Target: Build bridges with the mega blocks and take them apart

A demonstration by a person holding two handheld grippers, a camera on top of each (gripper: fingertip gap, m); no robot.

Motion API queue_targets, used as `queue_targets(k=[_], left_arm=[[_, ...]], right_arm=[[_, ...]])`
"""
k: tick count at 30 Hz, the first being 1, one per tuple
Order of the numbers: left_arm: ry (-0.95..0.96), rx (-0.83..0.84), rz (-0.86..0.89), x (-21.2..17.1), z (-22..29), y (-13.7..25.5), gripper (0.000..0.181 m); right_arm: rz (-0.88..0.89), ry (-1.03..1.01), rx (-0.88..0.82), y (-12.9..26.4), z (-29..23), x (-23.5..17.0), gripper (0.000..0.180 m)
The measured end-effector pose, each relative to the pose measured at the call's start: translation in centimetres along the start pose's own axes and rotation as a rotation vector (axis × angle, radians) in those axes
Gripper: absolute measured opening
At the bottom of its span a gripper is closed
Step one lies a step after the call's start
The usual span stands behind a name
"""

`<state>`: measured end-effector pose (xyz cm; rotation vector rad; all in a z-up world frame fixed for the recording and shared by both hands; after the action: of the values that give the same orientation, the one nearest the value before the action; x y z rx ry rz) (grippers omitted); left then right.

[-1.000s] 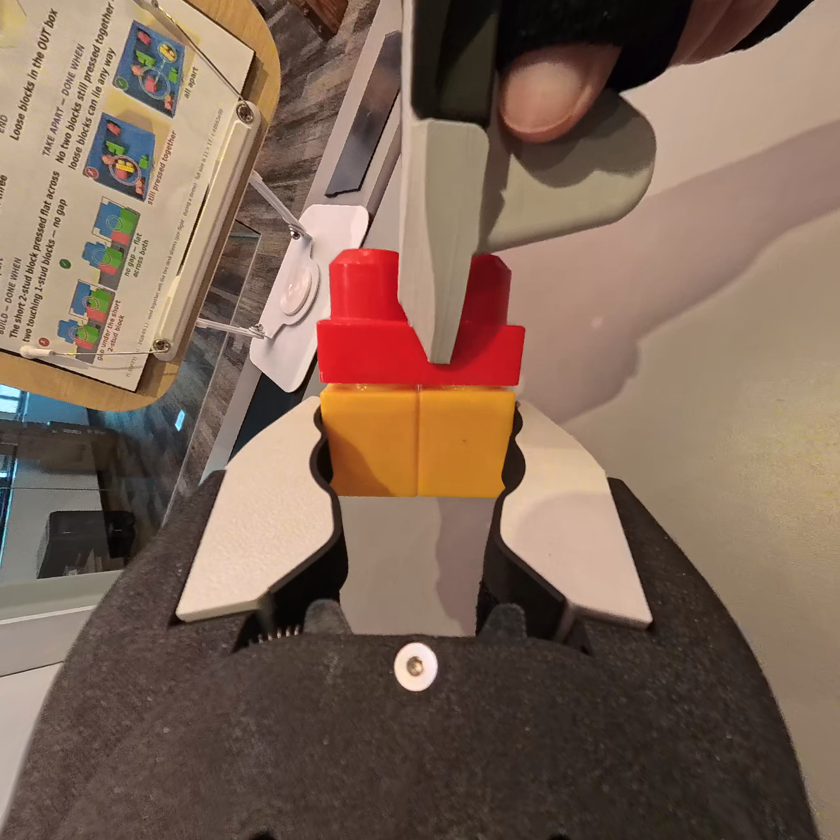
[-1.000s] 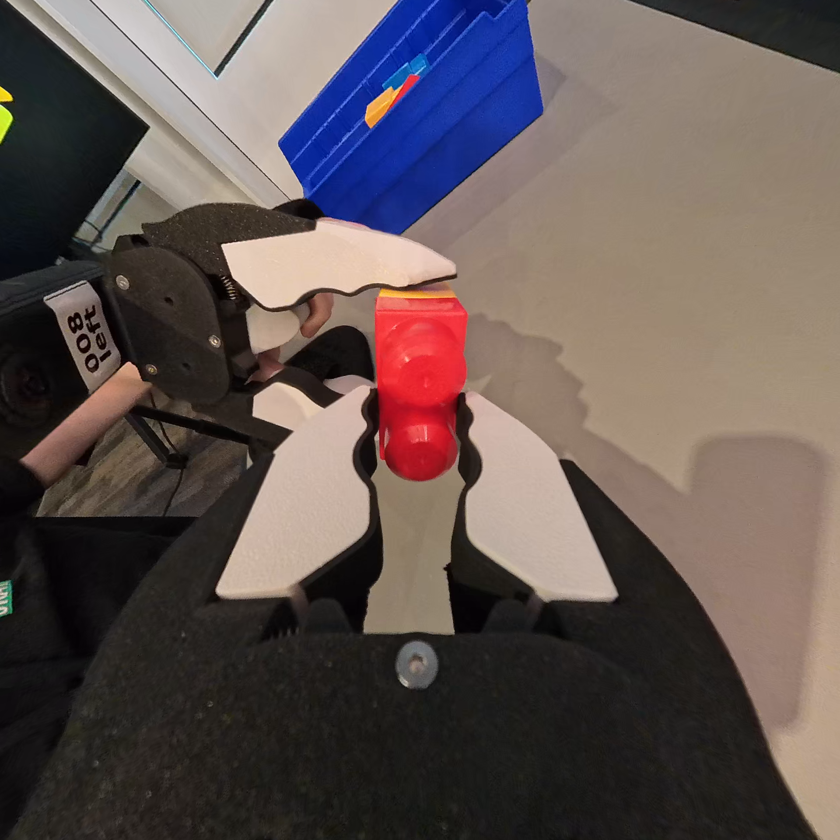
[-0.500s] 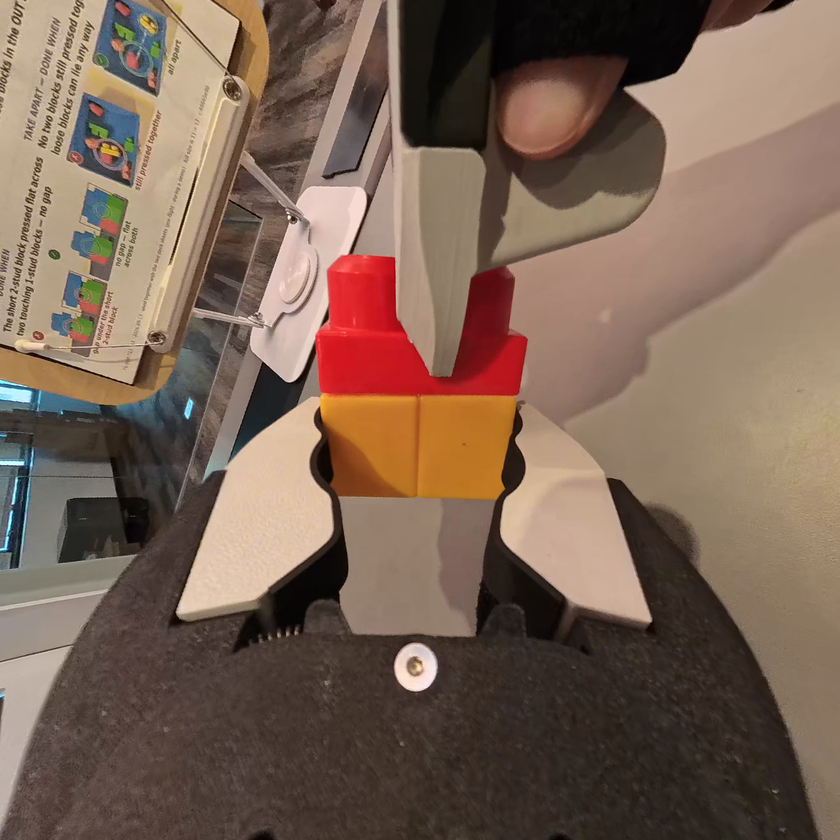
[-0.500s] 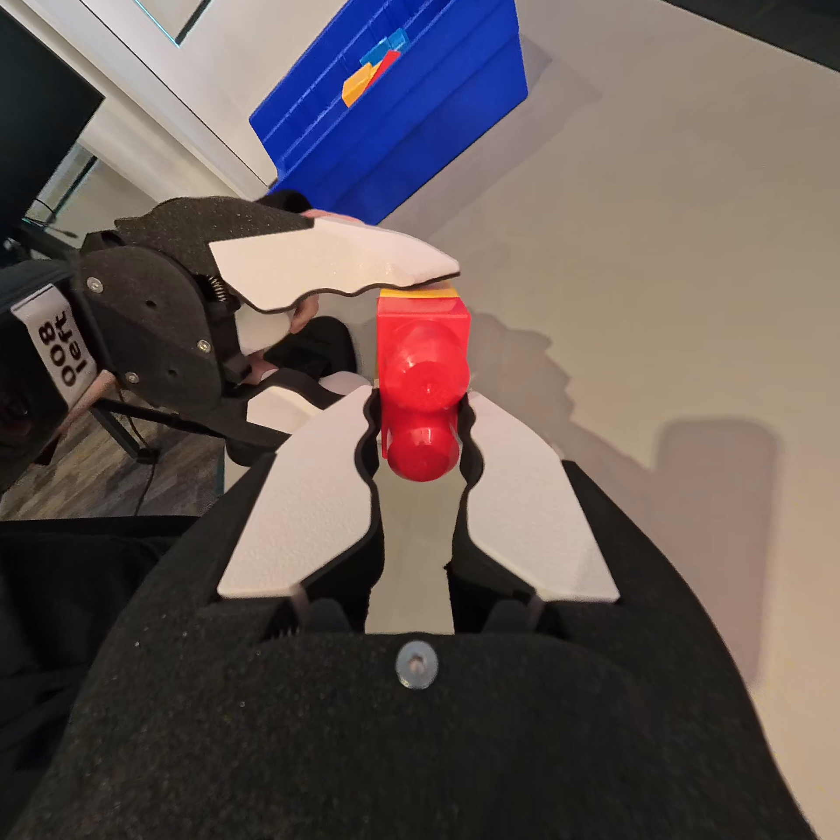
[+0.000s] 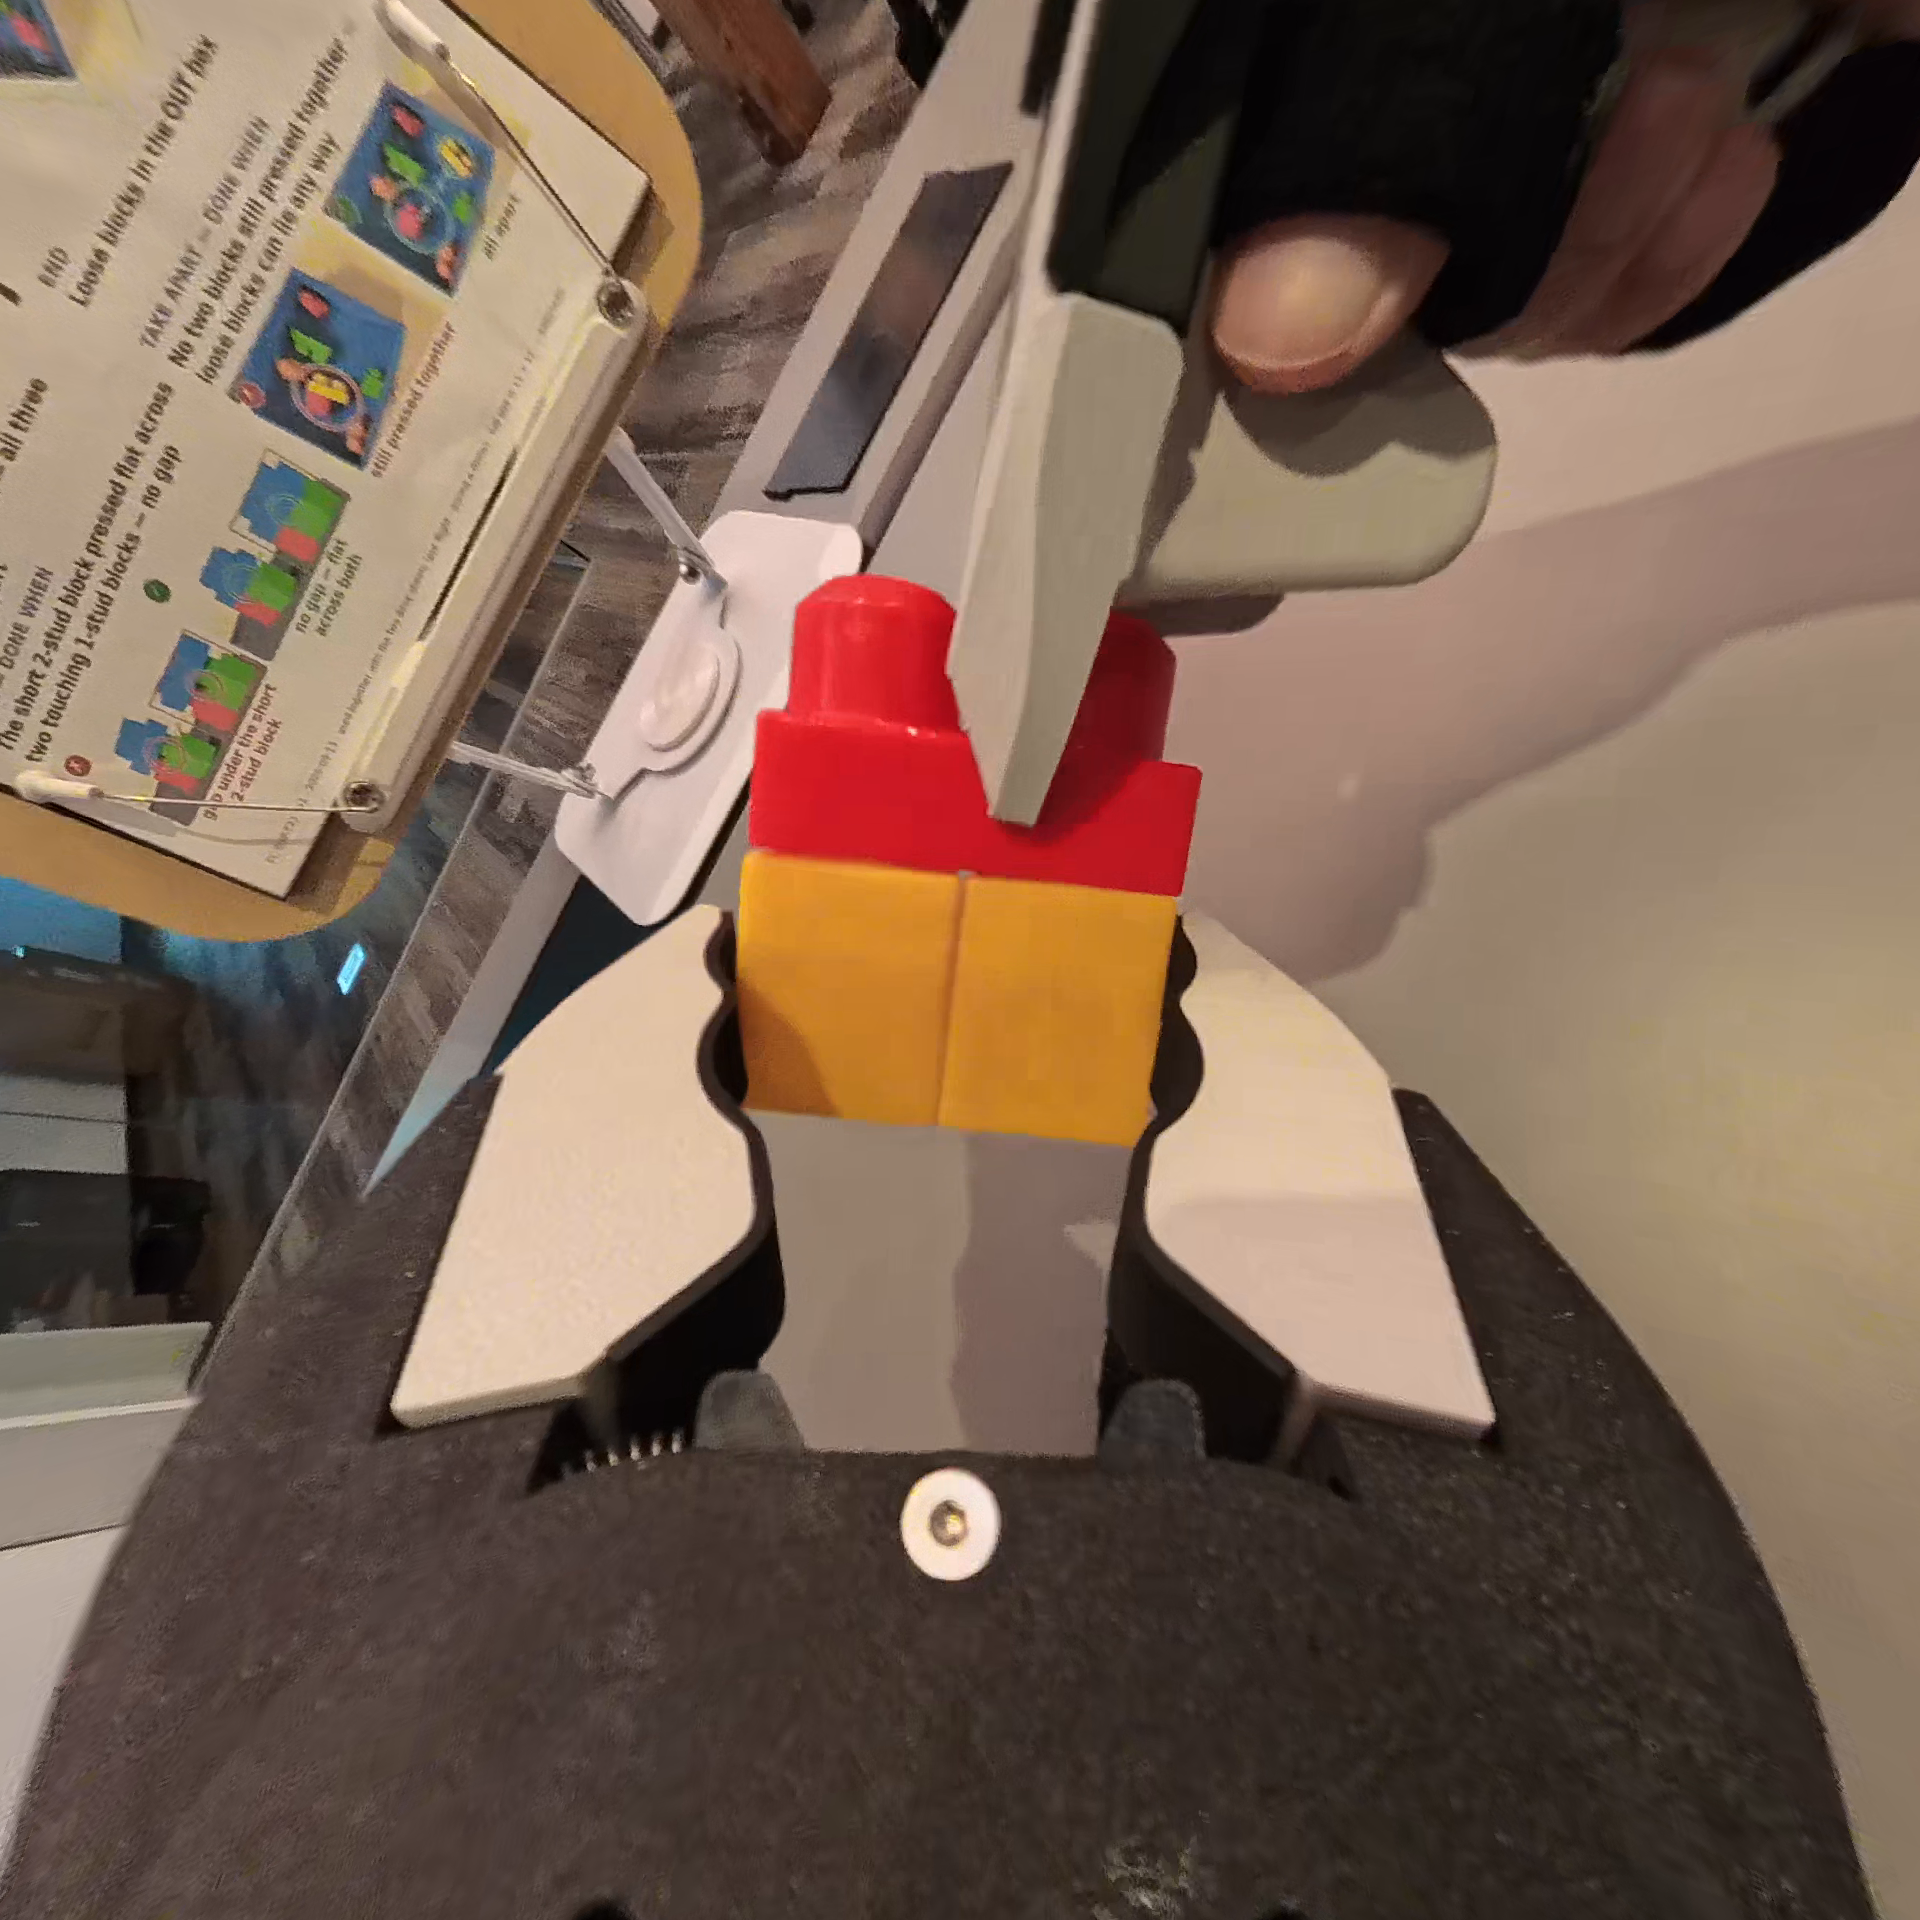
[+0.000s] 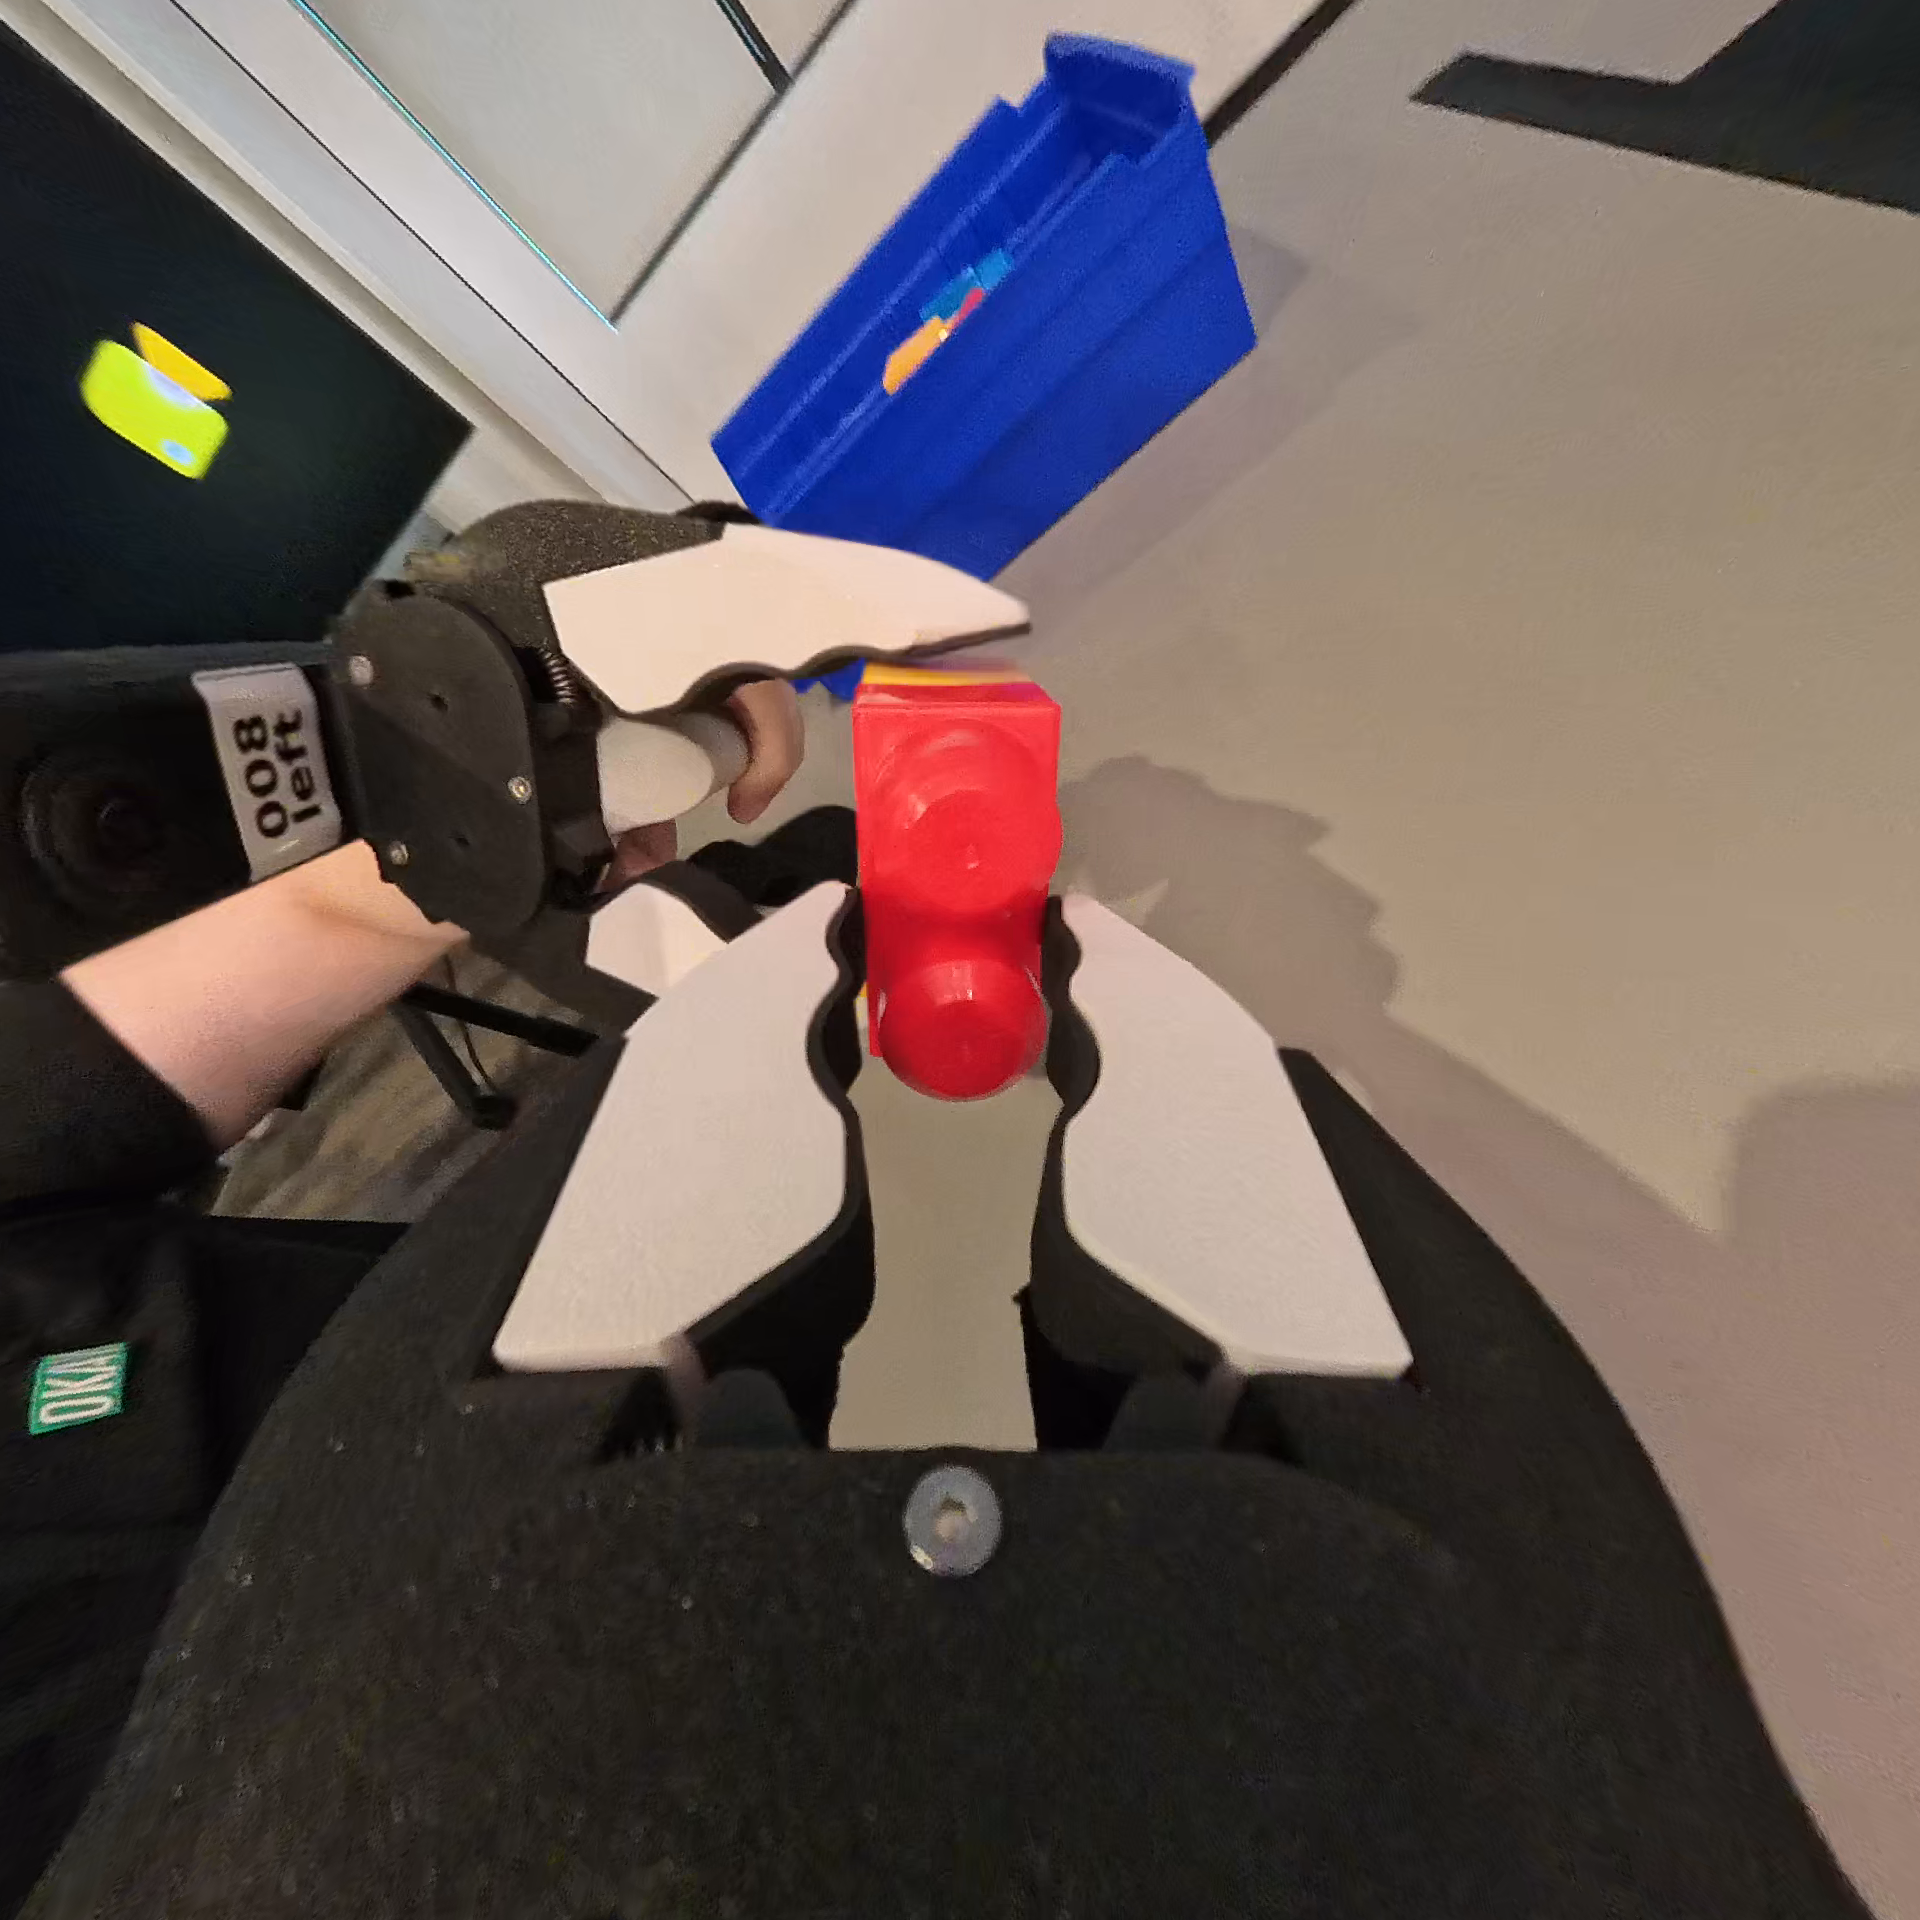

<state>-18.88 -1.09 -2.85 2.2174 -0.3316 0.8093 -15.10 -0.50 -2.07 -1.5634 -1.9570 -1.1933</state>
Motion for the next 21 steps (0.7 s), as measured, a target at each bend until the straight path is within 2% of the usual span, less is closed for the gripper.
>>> queue_targets(k=[5,7,10,12,14,18,21], left_arm=[[0.133,-0.056,0.043,0.3,-0.6,1.7,0.09],[0.271,-0.15,0.109,0.3,-0.5,2.9,0.088],[0.605,-0.361,0.307,1.3,-0.7,5.0,0.077],[0.768,-0.459,0.481,2.3,-1.9,6.5,0.052],[0.801,-0.453,0.551,2.5,-2.8,6.9,0.041],[0.744,-0.469,0.552,3.6,-1.9,6.4,0.046],[0.741,-0.498,0.578,4.4,-1.7,6.4,0.034]], right_arm=[[0.088,-0.033,0.134,1.7,0.1,0.5,0.032],[0.128,-0.007,0.159,2.3,0.4,0.7,0.032],[0.208,0.066,0.227,3.2,-0.4,1.4,0.032],[0.244,0.138,0.257,3.5,-1.2,1.6,0.032],[0.247,0.195,0.257,3.4,-1.7,1.5,0.032],[0.238,0.255,0.252,3.0,-2.5,1.3,0.032],[0.25,0.297,0.262,2.9,-2.8,1.2,0.032]])
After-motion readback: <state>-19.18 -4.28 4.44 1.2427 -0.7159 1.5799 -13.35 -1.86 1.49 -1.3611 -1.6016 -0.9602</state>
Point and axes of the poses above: each gripper's, where its closed fingertips meet, y back along the fingers, x out of its top, z = x × y across the jaws, the point moved 2 cm from there along y, back along the fingers, and after that the axes turned 6 degrees about -x, right-handed, at the moved point
